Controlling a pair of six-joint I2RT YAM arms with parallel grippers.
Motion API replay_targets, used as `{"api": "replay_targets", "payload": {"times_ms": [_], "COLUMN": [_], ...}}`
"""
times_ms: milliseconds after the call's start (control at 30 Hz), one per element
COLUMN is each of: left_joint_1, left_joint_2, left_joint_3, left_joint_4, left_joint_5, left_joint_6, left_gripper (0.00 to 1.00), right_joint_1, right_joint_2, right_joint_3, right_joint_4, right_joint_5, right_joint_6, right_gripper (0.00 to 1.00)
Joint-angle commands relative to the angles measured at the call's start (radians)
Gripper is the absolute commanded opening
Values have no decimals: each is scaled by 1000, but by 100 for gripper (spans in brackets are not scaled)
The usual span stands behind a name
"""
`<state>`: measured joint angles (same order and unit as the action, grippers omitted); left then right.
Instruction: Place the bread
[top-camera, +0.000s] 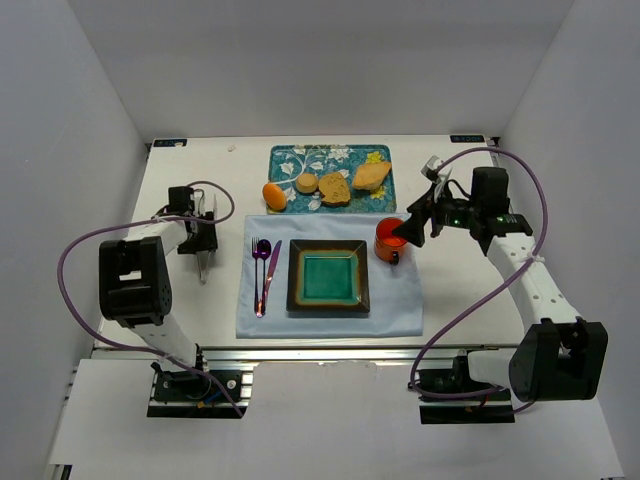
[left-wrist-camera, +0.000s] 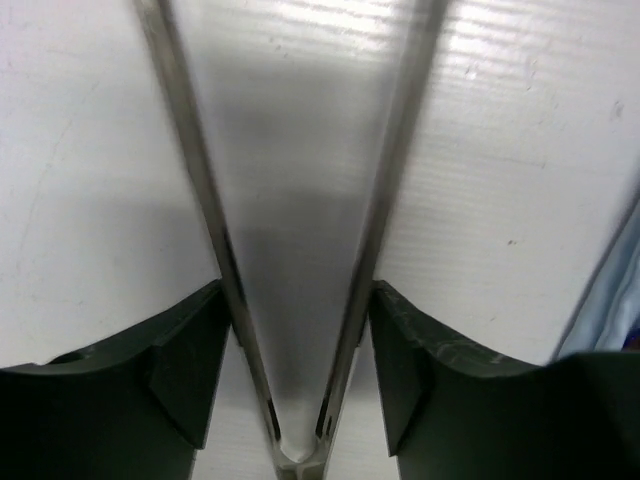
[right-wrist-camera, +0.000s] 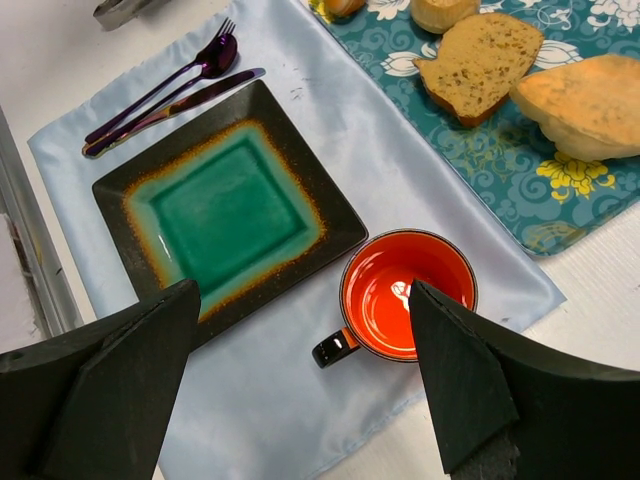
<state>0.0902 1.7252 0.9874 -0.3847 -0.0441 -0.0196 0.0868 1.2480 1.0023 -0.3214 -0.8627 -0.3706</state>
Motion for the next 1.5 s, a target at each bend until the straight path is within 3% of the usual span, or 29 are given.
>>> {"api": "replay_targets", "payload": {"times_ms": [0, 67, 100, 300, 433, 667, 900, 1200, 1467], "left_joint_1": [5, 9, 13, 37, 37, -21, -116, -219, -308], "left_joint_2": [45, 47, 48, 10, -77, -194, -243, -107, 63], "left_joint_3": [-49, -65, -69, -105, -70, 71, 177, 368, 582], "left_joint_4": [24, 33, 36, 73, 73, 1, -54, -126, -243], "left_joint_5": [15, 13, 6, 1, 119, 442, 539, 506, 420], "left_joint_6": [-66, -88, -97, -163, -187, -321, -341, -312, -263], "left_gripper": [65, 55, 45, 28, 20, 24, 33, 46, 49], "right_joint_1": [-13, -16, -18, -28, -36, -42, -48, -50, -59], "right_joint_2": [-5, -12, -16, -36, -53, -67, -81, -104, -131], "right_joint_3": [48, 44, 39, 19, 12, 7, -5, -34, -63], "right_joint_4": [-13, -16, -16, -16, -19, 1, 13, 28, 28], "right_joint_5": [-6, -6, -9, -22, -24, -33, -44, -50, -52], "right_joint_6": [-13, -16, -16, -16, -16, -2, 6, 19, 18], "right_gripper": [89, 89, 89, 89, 89, 89, 89, 89, 89]}}
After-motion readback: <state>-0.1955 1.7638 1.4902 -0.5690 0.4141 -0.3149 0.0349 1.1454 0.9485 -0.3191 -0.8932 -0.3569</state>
